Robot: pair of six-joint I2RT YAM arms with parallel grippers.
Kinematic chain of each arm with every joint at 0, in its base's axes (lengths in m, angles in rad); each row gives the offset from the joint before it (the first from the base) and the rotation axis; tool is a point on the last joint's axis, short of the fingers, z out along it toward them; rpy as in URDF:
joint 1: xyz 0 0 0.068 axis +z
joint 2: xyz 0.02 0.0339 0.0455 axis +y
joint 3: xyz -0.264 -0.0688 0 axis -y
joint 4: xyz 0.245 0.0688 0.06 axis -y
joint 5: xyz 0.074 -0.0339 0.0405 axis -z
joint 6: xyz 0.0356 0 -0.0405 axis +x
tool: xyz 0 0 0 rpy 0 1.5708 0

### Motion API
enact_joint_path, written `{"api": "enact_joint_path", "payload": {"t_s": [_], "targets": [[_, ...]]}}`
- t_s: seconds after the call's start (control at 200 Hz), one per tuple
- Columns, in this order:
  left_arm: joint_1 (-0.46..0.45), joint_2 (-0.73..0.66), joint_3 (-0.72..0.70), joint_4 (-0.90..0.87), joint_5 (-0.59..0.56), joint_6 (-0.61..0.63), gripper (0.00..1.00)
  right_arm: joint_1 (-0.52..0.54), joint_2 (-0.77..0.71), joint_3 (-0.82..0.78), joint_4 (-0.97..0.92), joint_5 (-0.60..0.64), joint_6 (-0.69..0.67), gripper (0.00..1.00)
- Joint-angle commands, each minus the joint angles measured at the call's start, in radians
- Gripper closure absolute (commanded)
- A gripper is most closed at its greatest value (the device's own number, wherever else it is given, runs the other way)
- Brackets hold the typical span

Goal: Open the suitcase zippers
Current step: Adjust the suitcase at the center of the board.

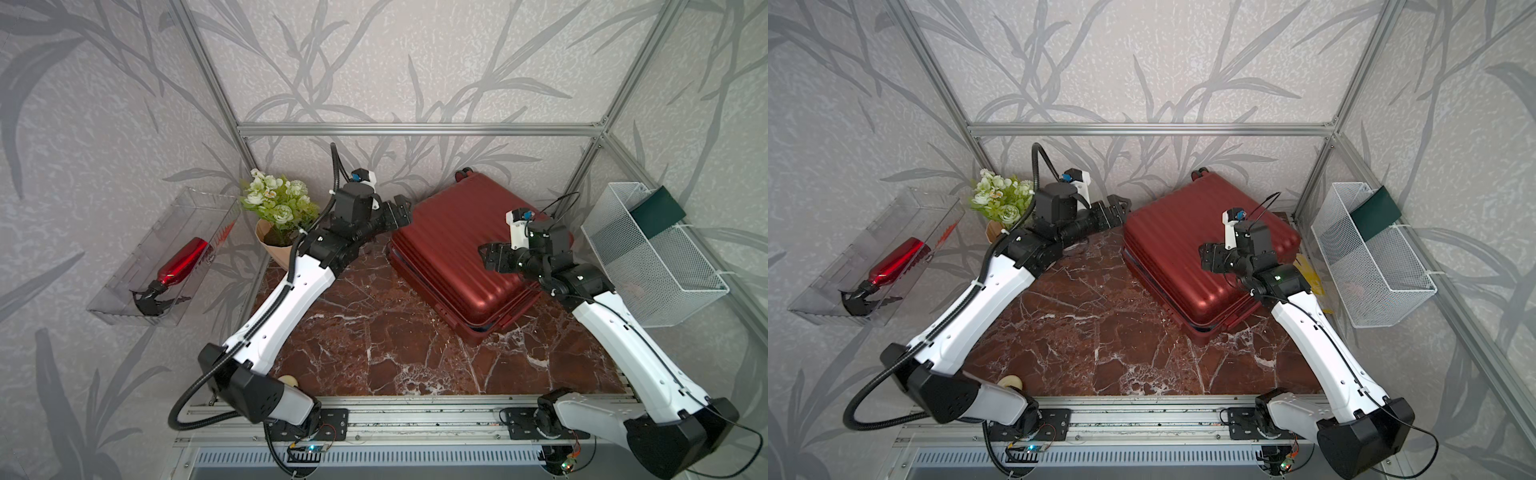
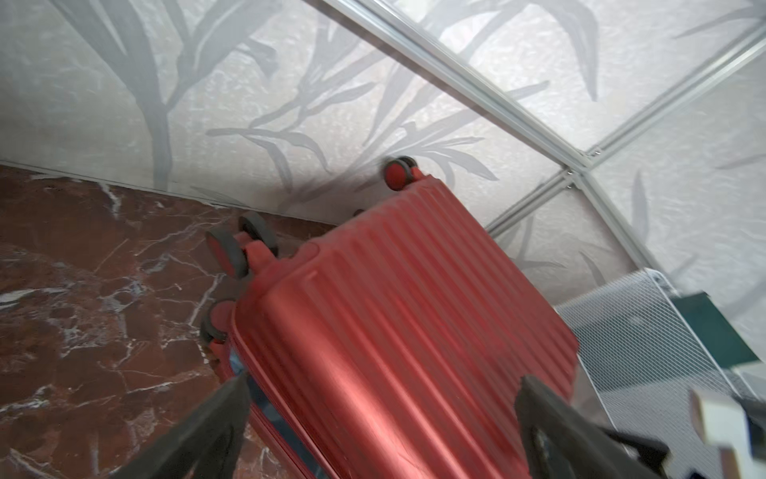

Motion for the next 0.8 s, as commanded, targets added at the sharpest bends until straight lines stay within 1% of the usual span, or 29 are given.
{"api": "enact_joint_path", "payload": {"t_s": [0.0, 0.115, 0.25, 0.34, 0.415, 0.515, 0.59, 0.67, 0.735, 0.795], "targets": [[0.041, 0.151, 0.097, -0.068, -0.04, -0.018, 0.01, 0.0, -0.094, -0.069, -0.012, 0.071, 0.111, 0.16], [0.067, 0.293, 0.2, 0.008, 0.026, -0.016, 0.01, 0.0, -0.21, -0.154, -0.027, 0.101, 0.144, 0.15], [0.081, 0.477, 0.388, 0.026, 0.111, -0.009, 0.01, 0.0, -0.307, -0.202, -0.096, 0.155, 0.16, 0.16], [0.079, 0.568, 0.497, 0.03, 0.129, -0.001, 0.01, 0.0, -0.325, -0.212, -0.161, 0.236, 0.2, 0.16], [0.078, 0.62, 0.551, 0.052, 0.162, 0.006, 0.01, 0.0, -0.325, -0.222, -0.209, 0.32, 0.239, 0.16], [0.067, 0.686, 0.643, 0.046, 0.178, 0.041, 0.01, -0.003, -0.331, -0.246, -0.21, 0.406, 0.258, 0.15], [0.056, 0.758, 0.757, -0.018, 0.157, 0.081, 0.01, -0.015, -0.323, -0.262, -0.171, 0.393, 0.253, 0.1], [0.054, 0.847, 0.896, -0.094, 0.159, 0.088, 0.01, -0.032, -0.295, -0.272, -0.126, 0.336, 0.258, 0.08], [0.054, 0.856, 0.878, -0.08, 0.166, 0.08, 0.01, -0.046, -0.267, -0.279, -0.089, 0.296, 0.266, 0.07], [0.053, 0.868, 0.874, -0.108, 0.174, 0.087, 0.01, -0.059, -0.25, -0.295, -0.036, 0.237, 0.267, 0.07]]}}
